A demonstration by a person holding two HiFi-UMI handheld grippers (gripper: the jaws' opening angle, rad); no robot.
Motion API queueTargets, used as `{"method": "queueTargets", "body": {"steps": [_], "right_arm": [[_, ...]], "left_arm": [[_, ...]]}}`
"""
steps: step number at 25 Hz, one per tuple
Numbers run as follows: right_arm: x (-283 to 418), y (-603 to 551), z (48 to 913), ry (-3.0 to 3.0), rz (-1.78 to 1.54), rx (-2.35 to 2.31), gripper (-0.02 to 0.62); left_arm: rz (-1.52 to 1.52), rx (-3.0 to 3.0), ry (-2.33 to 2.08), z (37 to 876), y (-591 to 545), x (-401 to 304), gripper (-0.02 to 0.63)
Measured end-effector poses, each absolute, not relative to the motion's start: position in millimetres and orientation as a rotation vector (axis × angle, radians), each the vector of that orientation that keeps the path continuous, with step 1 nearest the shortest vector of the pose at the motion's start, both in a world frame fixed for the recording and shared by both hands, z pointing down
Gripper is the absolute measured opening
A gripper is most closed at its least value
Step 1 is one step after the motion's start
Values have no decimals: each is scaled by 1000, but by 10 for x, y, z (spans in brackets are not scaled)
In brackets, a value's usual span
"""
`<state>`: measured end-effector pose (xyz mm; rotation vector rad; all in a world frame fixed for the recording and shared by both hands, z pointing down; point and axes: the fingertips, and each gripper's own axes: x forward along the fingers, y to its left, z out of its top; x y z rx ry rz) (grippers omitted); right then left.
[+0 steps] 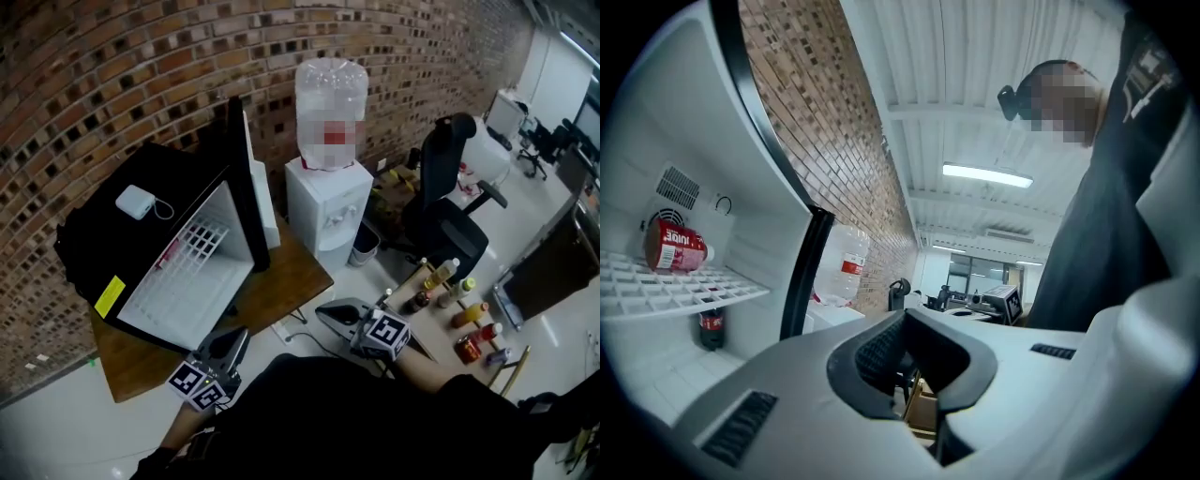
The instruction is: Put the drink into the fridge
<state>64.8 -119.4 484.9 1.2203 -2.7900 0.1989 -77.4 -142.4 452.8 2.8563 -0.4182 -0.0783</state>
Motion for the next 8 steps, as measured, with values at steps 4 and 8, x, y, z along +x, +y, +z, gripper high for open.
{"method": "queueTargets", "body": {"steps": [4,8], "right_arm": [[595,-1204,4849,-2785,191,1197,8],[553,-1220,4862,-2786,171,1183,8]], "left_arm": [[-80,2857,-431,4520,-1440,-836,-6],[-81,2860,-435,4507,-1441,-895,-6]]}}
